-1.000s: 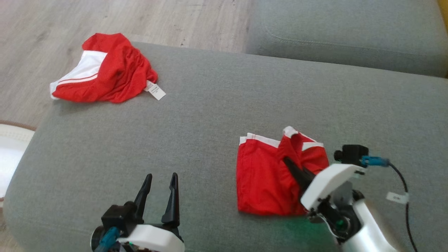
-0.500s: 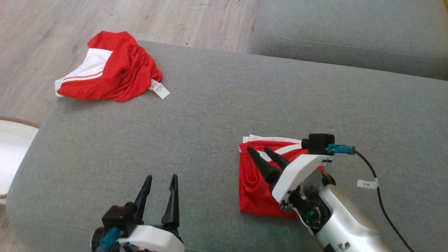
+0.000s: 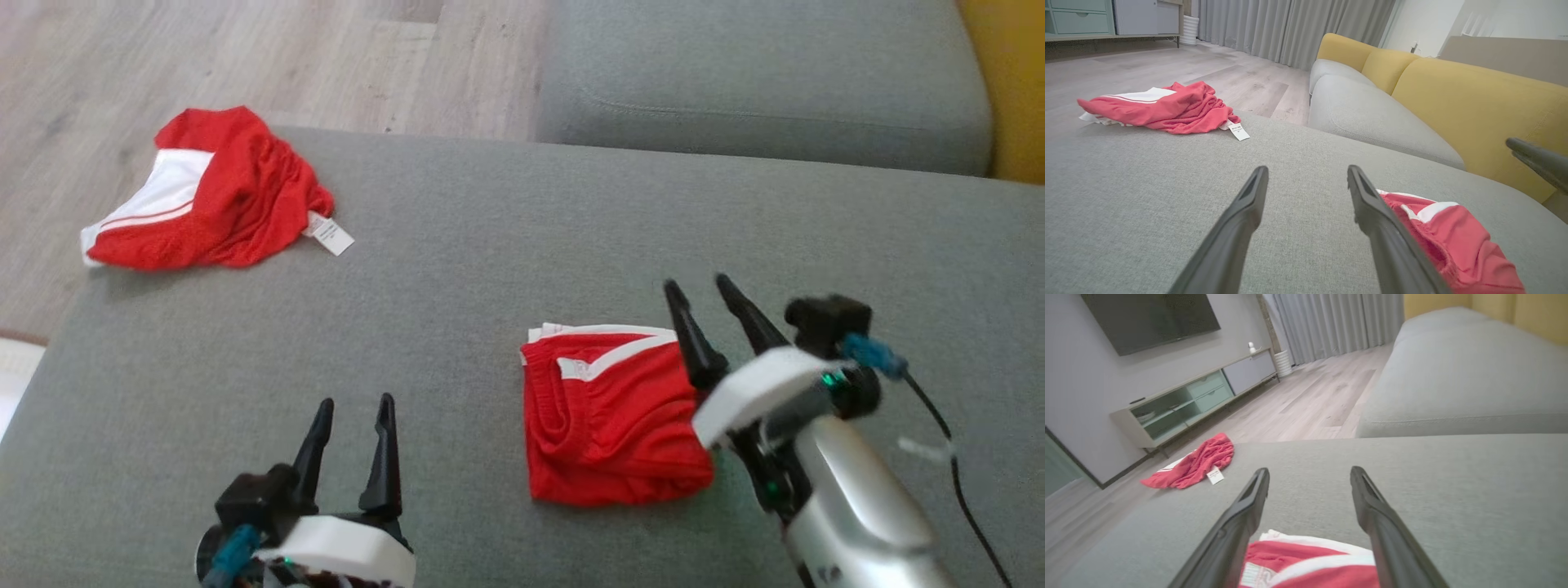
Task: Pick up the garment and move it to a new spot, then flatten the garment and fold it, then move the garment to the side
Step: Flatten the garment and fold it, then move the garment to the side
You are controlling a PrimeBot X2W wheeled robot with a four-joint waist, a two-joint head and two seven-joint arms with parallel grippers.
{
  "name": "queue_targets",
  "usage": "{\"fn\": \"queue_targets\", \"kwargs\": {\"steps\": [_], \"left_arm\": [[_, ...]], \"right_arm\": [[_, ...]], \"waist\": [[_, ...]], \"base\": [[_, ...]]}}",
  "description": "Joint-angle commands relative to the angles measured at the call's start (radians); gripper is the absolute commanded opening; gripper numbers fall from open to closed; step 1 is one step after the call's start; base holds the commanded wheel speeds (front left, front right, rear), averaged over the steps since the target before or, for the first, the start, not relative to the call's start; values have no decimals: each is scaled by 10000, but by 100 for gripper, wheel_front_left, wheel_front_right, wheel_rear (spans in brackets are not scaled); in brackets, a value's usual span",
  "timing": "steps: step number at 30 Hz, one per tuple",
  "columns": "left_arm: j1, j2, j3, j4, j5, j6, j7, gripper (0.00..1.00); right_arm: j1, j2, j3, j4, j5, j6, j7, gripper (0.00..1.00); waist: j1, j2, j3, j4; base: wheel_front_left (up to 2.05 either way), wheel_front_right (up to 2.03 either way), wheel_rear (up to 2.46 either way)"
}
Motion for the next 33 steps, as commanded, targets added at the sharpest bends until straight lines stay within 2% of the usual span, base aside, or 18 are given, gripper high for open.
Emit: {"fn": "queue_targets", "kwargs": {"steps": [1, 7, 16, 23, 33], "left_arm": [[-475, 179, 487, -235, -102, 19, -136, 100], [-47, 211, 715, 58, -281, -70, -210, 100], [509, 355, 891, 199, -264, 29, -256, 100], [916, 444, 961, 121, -209, 86, -277, 100], [1031, 542, 942, -37, -154, 215, -251, 100]], "right_arm": [[387, 35, -239, -606, -559, 71, -231, 100], [2084, 35, -1425, -2079, -1618, 71, -530, 100], [3701, 35, -2272, -3524, -2050, 71, -766, 100], [4486, 35, -2525, -4028, -2181, 71, -776, 100], [4841, 35, -2673, -4122, -2273, 71, -662, 100]], "waist": [[0, 0, -112, -174], [0, 0, -280, -452], [0, 0, -478, -565], [0, 0, -599, -554], [0, 0, -569, -552]], "base": [[0, 0, 0], [0, 0, 0], [0, 0, 0], [0, 0, 0], [0, 0, 0]]}}
